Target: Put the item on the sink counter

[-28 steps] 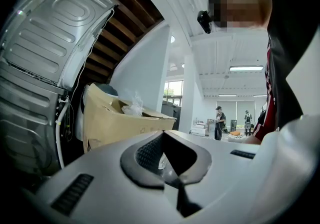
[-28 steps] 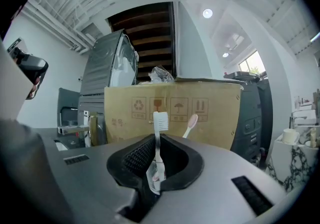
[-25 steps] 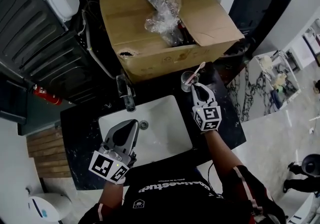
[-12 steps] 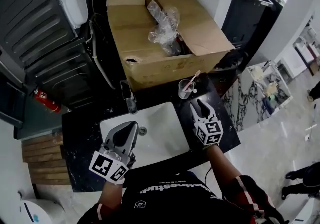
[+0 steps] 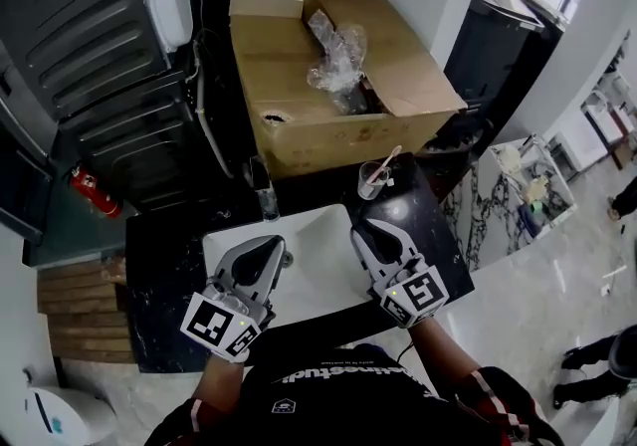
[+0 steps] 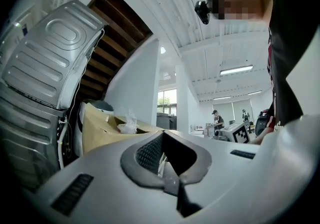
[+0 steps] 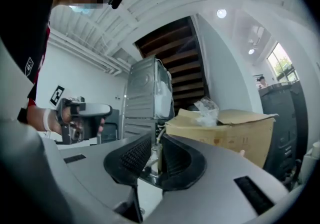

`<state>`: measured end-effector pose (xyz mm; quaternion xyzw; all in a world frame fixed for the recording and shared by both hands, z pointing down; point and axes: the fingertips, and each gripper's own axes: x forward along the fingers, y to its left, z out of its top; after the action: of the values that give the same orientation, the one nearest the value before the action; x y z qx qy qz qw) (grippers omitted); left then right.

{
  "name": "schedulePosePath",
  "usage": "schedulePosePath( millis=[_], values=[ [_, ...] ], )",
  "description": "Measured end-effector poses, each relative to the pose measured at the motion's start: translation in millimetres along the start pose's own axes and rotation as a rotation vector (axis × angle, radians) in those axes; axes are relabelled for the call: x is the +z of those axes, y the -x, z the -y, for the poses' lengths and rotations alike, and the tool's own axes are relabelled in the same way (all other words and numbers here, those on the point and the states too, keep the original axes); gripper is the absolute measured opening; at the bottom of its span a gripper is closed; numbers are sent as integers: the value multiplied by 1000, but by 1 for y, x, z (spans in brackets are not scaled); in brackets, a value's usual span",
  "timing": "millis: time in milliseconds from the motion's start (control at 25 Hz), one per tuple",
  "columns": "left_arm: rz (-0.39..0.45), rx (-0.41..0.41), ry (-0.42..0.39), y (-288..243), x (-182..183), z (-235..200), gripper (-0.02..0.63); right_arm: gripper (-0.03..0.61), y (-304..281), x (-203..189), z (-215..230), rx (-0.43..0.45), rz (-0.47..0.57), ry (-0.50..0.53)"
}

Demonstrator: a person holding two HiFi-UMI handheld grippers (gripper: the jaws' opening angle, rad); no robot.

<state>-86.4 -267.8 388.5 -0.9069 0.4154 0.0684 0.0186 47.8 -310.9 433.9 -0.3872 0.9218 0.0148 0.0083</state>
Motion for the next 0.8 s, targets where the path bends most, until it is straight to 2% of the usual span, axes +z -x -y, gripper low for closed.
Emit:
schedulePosePath(
  millis=[160,280,600,800],
  values=[
    [-8,-14,-1,5,-1,10,15,68,-3,27,-52,175,41,-44],
    [-18,-26,-1,11,-5,19,15,46,3,39,-79,247,49,-72],
    [-24,-19,14,21,-9,23,15,38,9,47,-84,233,50,-83],
    [-22,-20,32,24,-11,24,15,38,8,39,-88,213,1,-83]
  ],
)
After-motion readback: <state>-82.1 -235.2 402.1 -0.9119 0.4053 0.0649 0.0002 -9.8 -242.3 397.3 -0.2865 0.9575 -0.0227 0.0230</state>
